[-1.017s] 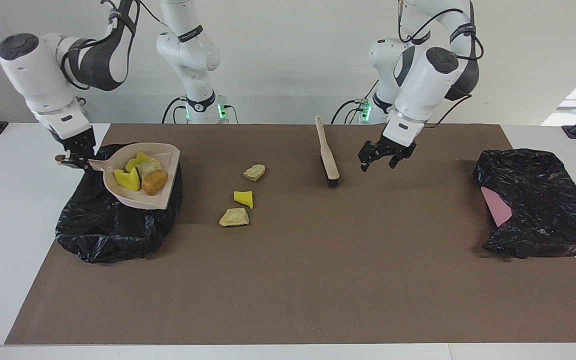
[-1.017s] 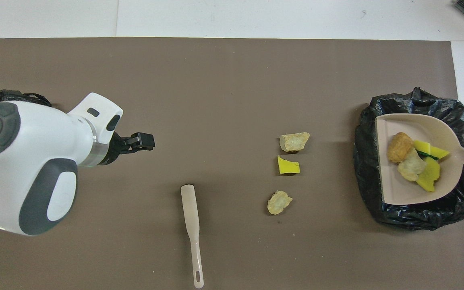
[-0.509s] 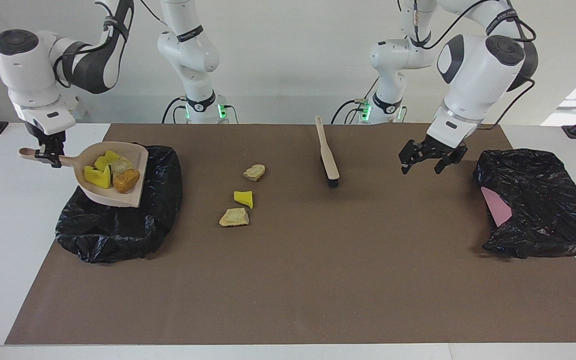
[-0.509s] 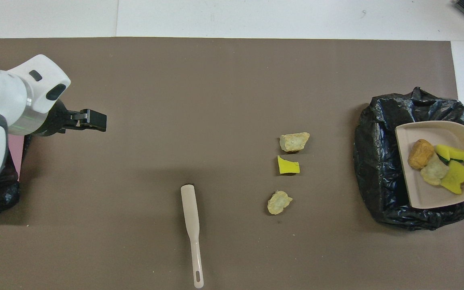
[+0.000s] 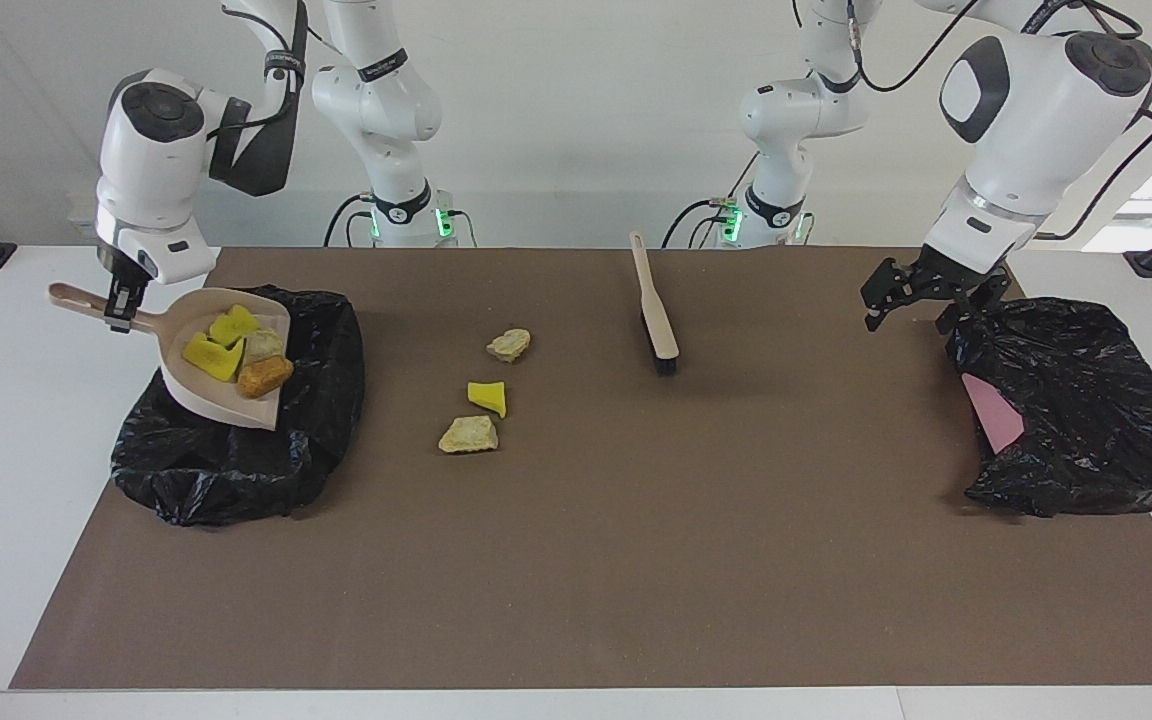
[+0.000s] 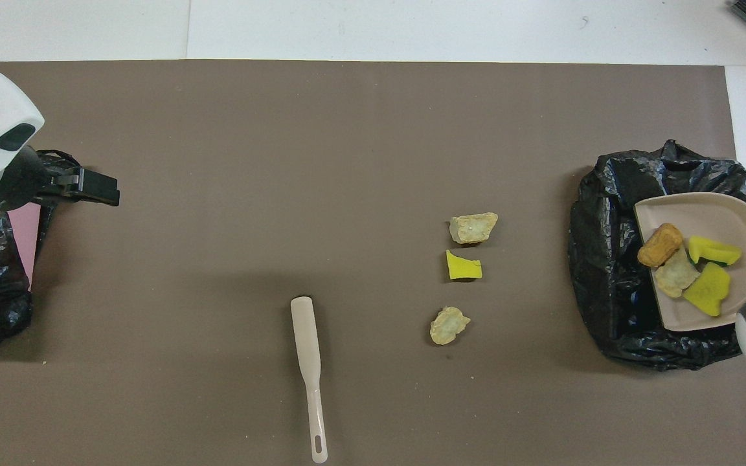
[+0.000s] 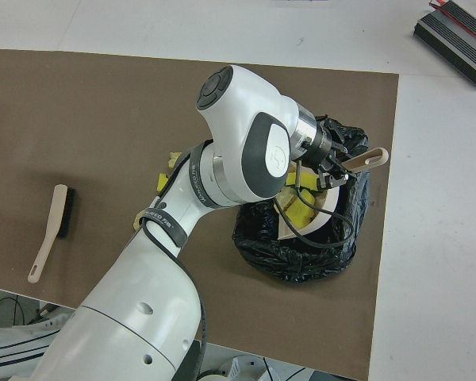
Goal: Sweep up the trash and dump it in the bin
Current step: 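Tilt the dustpan over the bag with the right gripper to dump debris, then return the dustpan to the table center with the right gripper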
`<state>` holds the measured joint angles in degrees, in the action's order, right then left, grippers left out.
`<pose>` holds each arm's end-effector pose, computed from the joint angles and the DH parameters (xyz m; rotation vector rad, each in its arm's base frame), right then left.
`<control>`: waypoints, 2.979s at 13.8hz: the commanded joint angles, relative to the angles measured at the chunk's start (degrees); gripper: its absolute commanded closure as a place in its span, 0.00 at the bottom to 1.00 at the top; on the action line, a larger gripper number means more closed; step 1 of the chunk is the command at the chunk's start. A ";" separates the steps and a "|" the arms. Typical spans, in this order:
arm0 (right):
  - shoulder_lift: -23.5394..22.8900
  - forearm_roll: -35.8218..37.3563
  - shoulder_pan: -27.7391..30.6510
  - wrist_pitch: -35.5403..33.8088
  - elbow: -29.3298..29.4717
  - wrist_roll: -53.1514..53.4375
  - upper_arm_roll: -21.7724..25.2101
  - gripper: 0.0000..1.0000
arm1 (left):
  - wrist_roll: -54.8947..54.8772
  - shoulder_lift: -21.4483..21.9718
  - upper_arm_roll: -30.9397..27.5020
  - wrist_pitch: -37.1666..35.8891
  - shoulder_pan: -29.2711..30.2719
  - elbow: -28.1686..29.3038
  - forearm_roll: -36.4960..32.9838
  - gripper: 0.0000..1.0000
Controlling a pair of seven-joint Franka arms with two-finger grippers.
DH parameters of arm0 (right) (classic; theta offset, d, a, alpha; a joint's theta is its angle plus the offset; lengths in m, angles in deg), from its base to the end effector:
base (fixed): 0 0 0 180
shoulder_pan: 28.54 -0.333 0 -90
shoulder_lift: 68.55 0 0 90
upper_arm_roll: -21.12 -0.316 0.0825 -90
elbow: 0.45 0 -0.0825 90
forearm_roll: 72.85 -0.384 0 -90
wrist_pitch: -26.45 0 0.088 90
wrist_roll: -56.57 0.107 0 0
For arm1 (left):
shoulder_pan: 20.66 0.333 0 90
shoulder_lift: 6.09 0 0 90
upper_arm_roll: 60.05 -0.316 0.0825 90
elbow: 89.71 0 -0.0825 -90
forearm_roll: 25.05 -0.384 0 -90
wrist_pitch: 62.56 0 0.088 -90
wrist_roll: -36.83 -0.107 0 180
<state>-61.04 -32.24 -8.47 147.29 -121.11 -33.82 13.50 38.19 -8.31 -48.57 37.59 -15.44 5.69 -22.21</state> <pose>0.5135 -0.1422 0.4979 1.7094 1.9363 -0.5734 0.5750 -0.0656 0.5740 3.0791 -0.1195 0.0632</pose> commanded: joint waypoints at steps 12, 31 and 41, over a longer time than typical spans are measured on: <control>9.28 21.53 -10.31 -14.05 -1.78 9.27 -0.64 1.00 | 1.89 0.90 -10.15 -4.18 -8.46 -3.65 -1.34 0.00; -20.76 -10.11 -26.56 -28.29 38.46 57.03 -7.24 1.00 | -0.31 2.39 -9.81 -7.95 -8.20 -3.65 -1.87 0.00; -37.82 -21.51 -37.82 -25.23 53.42 104.24 -8.28 1.00 | -0.92 2.57 -9.81 -9.19 -8.47 -3.65 -1.96 0.00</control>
<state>-95.14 -50.38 -45.22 121.61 -72.18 63.51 6.01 37.75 -6.25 -57.97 29.64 -23.26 2.32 -23.09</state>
